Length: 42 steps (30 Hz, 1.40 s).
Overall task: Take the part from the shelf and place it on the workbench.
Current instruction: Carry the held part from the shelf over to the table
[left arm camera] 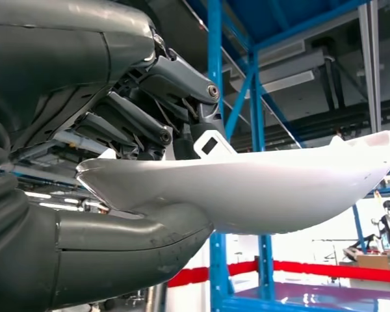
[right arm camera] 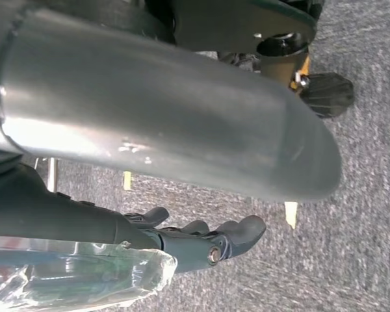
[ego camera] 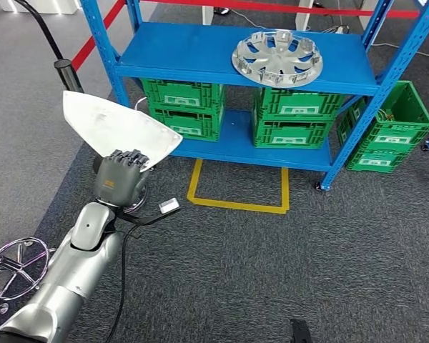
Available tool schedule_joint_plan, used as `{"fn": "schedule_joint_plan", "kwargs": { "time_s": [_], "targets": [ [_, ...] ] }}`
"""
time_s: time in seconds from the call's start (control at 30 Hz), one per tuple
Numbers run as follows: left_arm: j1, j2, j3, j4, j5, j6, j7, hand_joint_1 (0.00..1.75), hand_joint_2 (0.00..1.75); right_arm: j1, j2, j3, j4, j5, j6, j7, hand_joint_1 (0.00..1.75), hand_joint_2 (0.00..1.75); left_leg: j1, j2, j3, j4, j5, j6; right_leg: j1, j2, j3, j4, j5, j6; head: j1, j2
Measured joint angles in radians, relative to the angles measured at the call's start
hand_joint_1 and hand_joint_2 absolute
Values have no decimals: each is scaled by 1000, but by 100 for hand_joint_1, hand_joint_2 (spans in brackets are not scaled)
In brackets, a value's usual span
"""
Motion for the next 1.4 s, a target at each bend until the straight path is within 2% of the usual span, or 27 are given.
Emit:
{"fn": "schedule_joint_plan", "kwargs": {
  "time_s": [0.03, 0.07, 0.13, 0.17, 0.2, 0.23, 0.3, 0.37, 0.43, 0.5, 0.53, 0.6, 0.67, 0.7, 0.73, 0.77, 0.83, 0.9, 0.93, 1.0, 1.07, 1.17, 1.2, 1.23, 1.27, 1.33, 1.4],
  "targets": [
    [-1, -1, 0, 2, 2, 0, -2, 175, 175, 1, 0, 0, 0, 0, 0, 0, 0, 0, 1, 1, -10, -2, 11, 8, -1, 1, -11, 15, -21, 5, 2, 0],
    [-1, -3, 0, 4, 3, 0, -5, 175, 175, 1, 0, 0, 0, 0, 0, 0, 0, 0, 2, 2, -22, -3, 24, 15, -2, 3, -29, 52, -62, 9, 4, 0],
    [-2, -5, 1, 7, 6, -1, -10, 175, 175, 1, 0, 0, 0, -1, 0, 0, 0, 0, 1, 3, -52, -2, 48, 22, -4, 4, -69, 180, -160, 14, 7, 0],
    [-2, -6, 1, 9, 6, -1, -12, 175, 175, 1, 0, 0, 0, -1, 0, 0, 0, 0, -1, 3, -67, -2, 60, 22, -4, 4, -83, 245, -190, 16, 8, 0],
    [-1, -6, 1, 12, 6, -1, -12, 175, 175, 1, 0, 0, 0, -2, 0, 0, 0, 0, -2, 3, -83, -1, 71, 22, -4, 4, -85, 287, -194, 16, 8, 0],
    [-1, -6, 1, 14, 6, -1, -13, 175, 175, 1, 0, 0, 0, -2, 0, 0, 0, 0, -3, 3, -98, 0, 82, 20, -4, 4, -70, 296, -178, 15, 7, 0],
    [-1, -7, 2, 18, 8, -4, -14, 175, 175, 0, 0, 0, 0, -2, 0, 0, 0, 0, -4, 3, -124, 2, 104, 15, -4, 4, 14, 209, -128, 9, 7, 0],
    [-1, -9, 6, 19, 13, -8, -18, 175, 175, -2, 0, 0, 0, -3, 0, 0, 0, 0, -7, 2, -142, 4, 122, 7, -1, 6, 121, 62, -126, 3, 7, 0],
    [-2, -12, 9, 19, 19, -13, -23, 175, 175, -2, 0, 1, 0, -4, 0, 0, 0, 0, -8, 3, -152, 4, 141, -4, 3, 8, 163, -11, -144, -4, 6, 0],
    [-1, -12, 11, 20, 25, -17, -27, 175, 175, 1, 0, 1, 0, -6, 0, 0, 0, 0, -6, 2, -161, 2, 152, -15, 3, 6, 147, -16, -130, -17, 5, 0],
    [0, -12, 12, 20, 26, -19, -29, 175, 175, 2, 1, 1, 0, -7, 0, -1, 0, 0, -5, 1, -169, 13, 135, -22, 1, 5, 138, -17, -120, -26, 4, 0],
    [1, -11, 14, 21, 29, -22, -31, 175, 175, 3, 2, 1, 1, -7, -1, -3, 0, 0, -1, -1, -198, 92, 49, -33, -1, 2, 119, -17, -98, -39, 0, 0],
    [3, -11, 15, 22, 32, -24, -31, 175, 175, 4, 2, 1, 1, -8, -1, -5, 0, 0, 3, 0, -227, 228, -39, -42, 1, 2, 92, -15, -77, -43, -2, 0],
    [4, -11, 15, 22, 33, -25, -31, 175, 175, 4, 2, 1, 1, -8, -1, -6, 0, 0, 4, -1, -230, 278, -54, -43, 3, 2, 78, -12, -68, -43, -2, 0],
    [5, -12, 15, 22, 34, -25, -31, 175, 175, 5, 2, 1, 1, -8, -1, -6, 0, 0, 4, -1, -220, 296, -47, -42, 4, 2, 64, -9, -59, -43, -2, 0],
    [5, -12, 15, 23, 35, -26, -31, 175, 175, 5, 2, 1, 1, -8, -1, -6, 0, 0, 3, -1, -192, 277, -25, -39, 6, 2, 50, -6, -50, -44, -2, 0],
    [4, -12, 15, 23, 35, -26, -31, 175, 175, 5, 3, 1, 1, -8, -1, -7, 0, 0, -1, -1, -95, 157, 10, -22, 10, 3, 28, -1, -34, -42, -2, 0],
    [1, -14, 16, 22, 35, -26, -31, 175, 175, 5, 4, 3, 1, -8, -1, -8, 0, 0, -8, -1, -16, 34, 6, -6, 11, 3, 15, -1, -16, -34, 0, 0],
    [1, -15, 16, 22, 36, -26, -31, 175, 175, 5, 4, 4, 1, -8, -1, -8, 0, 0, -12, -1, -1, 5, 1, -1, 9, 2, 11, -3, -7, -28, 0, 0],
    [0, -16, 16, 22, 36, -27, -31, 175, 175, 5, 4, 5, 1, -8, -1, -9, 0, 0, -13, 1, -5, -12, 16, 6, 5, 2, 4, -8, 5, -15, -2, 0],
    [-1, -19, 16, 22, 36, -28, -31, 175, 175, 7, 5, 6, 1, -8, -2, -9, 0, 0, -8, 6, -18, -24, 41, 18, 5, 5, -16, 24, -36, -4, 0, 0],
    [0, -23, 16, 22, 38, -32, -32, 175, 175, 9, 4, 7, 1, -9, -2, -9, 0, 0, -4, 7, -55, -26, 73, 23, -1, 6, -70, 202, -171, 9, 6, 0],
    [1, -23, 16, 22, 39, -33, -32, 175, 175, 9, 4, 8, 1, -9, -2, -10, 0, 0, -4, 8, -68, -24, 82, 21, -3, 6, -78, 257, -189, 13, 7, 0],
    [3, -24, 16, 22, 39, -33, -32, 175, 175, 10, 4, 8, 1, -9, -2, -10, 0, 0, -3, 8, -82, -22, 91, 18, -5, 6, -73, 284, -184, 16, 7, 0],
    [4, -24, 16, 22, 42, -33, -33, 175, 175, 11, 3, 8, 1, -9, -2, -11, 0, 0, -1, 8, -96, -19, 99, 15, -6, 6, -50, 277, -162, 19, 7, 0],
    [6, -25, 16, 22, 55, -36, -41, 175, 175, 11, 3, 8, 1, -8, -2, -12, 0, 0, 3, 8, -120, -11, 111, 5, -11, 6, 39, 169, -118, 25, 7, 0],
    [6, -25, 18, 21, 82, -43, -56, 175, 175, 11, 3, 10, 1, -8, -2, -13, 0, 0, 1, 7, -138, -1, 122, -7, -11, 10, 127, 41, -127, 24, 7, 0]
  ]
}}
